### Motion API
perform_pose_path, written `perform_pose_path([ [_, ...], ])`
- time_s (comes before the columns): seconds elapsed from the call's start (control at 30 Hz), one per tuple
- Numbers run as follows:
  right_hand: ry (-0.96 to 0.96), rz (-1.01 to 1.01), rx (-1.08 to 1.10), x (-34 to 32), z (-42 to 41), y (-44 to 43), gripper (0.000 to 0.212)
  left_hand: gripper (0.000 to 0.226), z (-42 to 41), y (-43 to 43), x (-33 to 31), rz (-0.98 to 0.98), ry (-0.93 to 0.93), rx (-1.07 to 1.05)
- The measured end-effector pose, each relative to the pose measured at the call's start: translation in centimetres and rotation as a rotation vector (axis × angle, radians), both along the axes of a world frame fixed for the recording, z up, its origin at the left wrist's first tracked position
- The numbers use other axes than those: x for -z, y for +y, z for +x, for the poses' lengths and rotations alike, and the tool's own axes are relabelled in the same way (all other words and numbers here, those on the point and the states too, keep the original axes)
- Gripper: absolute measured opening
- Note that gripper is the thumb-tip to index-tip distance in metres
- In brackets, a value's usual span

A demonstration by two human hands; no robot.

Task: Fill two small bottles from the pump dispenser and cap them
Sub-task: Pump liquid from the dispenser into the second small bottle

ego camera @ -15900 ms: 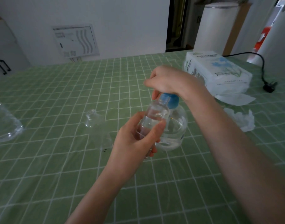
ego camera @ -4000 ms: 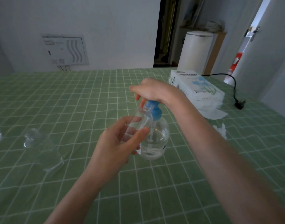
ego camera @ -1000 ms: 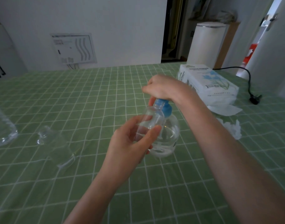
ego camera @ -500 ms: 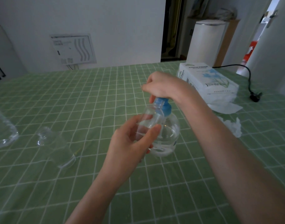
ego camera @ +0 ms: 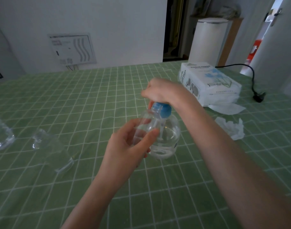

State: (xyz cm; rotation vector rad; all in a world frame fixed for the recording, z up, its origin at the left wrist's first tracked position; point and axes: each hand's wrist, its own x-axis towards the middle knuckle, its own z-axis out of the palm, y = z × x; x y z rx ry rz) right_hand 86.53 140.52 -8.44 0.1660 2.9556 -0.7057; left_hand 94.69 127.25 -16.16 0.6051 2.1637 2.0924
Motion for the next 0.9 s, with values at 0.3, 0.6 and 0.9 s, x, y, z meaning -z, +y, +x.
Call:
perform_pose_path([
  [0.3, 0.08, -0.065, 0.01, -0.8, 0.0, 0.0, 0.025, 0.039, -0.1, 0.1, -0.7, 0.01, 0.009, -0.012],
  [0.6, 0.055, -0.026, -0.008, -0.5, -0.1, 0.3, 0.031, 0.031, -0.1, 0.1, -0.5, 0.026, 0.007, -0.004],
  [0.9, 0.033, 0.003, 0.001, 0.3, -0.1, 0.1, 0.034, 0.028, 0.0, -0.2, -0.1, 0.007, 0.0, 0.002],
])
